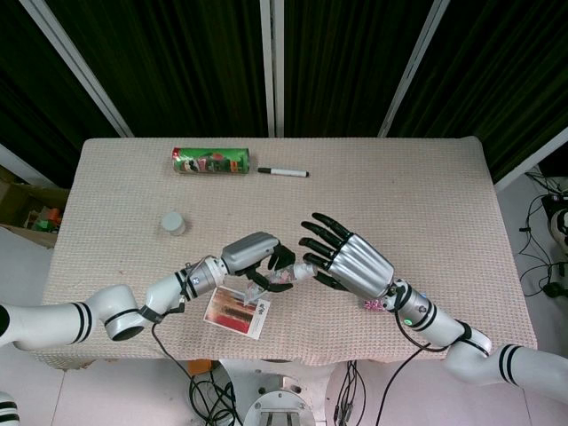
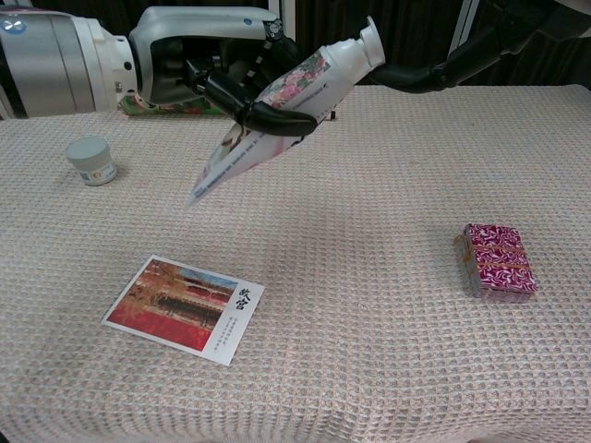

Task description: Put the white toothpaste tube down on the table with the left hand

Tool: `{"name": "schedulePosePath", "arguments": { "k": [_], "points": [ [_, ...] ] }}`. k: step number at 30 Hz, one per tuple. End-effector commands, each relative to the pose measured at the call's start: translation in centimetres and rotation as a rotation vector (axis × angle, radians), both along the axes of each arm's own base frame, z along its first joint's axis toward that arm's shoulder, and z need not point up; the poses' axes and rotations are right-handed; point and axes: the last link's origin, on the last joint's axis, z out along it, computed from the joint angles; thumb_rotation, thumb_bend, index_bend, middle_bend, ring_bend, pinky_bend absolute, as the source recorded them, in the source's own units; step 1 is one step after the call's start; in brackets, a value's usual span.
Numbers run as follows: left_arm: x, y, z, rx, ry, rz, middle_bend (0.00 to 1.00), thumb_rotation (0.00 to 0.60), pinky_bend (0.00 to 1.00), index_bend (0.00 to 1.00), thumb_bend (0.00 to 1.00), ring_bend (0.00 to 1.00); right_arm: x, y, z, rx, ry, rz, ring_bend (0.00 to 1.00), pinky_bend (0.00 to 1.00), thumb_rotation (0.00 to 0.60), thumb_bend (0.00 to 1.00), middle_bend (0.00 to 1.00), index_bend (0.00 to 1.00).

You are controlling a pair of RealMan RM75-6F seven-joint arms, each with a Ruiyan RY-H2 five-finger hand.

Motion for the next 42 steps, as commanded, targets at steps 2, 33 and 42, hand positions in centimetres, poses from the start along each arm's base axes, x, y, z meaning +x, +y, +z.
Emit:
{"name": "schedulePosePath", "arguments": {
  "k": [2,33,42],
  "points": [
    [-0.1,0.1,0.0,-0.016,-0.016,0.012,0.73,0.501,0.60,0.70,0.70,0.60,0.0,-0.1,-0.1,-0.008,-0.027,-0.006,0.16,0.19,0.600,0.27,0.38,0.85],
    [-0.6,1.2,-0.1,-0.056,-0.051,0.048,0.73,0.500,0.60,0.70,0.72,0.60,-0.9,-0.2,0.9,0.015,0.027,-0.094,0.14,0.13,0.600,0.28,0.33,0.66],
    [-0.6,1.3,-0.1,-0.061,-0.055,0.054,0.73,0.499,0.60,0.70,0.72,0.60,-1.4,-0.1,1.2,0.018,0.039,-0.105,0.13,0.11,0.600,0.28,0.32,0.62]
  ]
}}
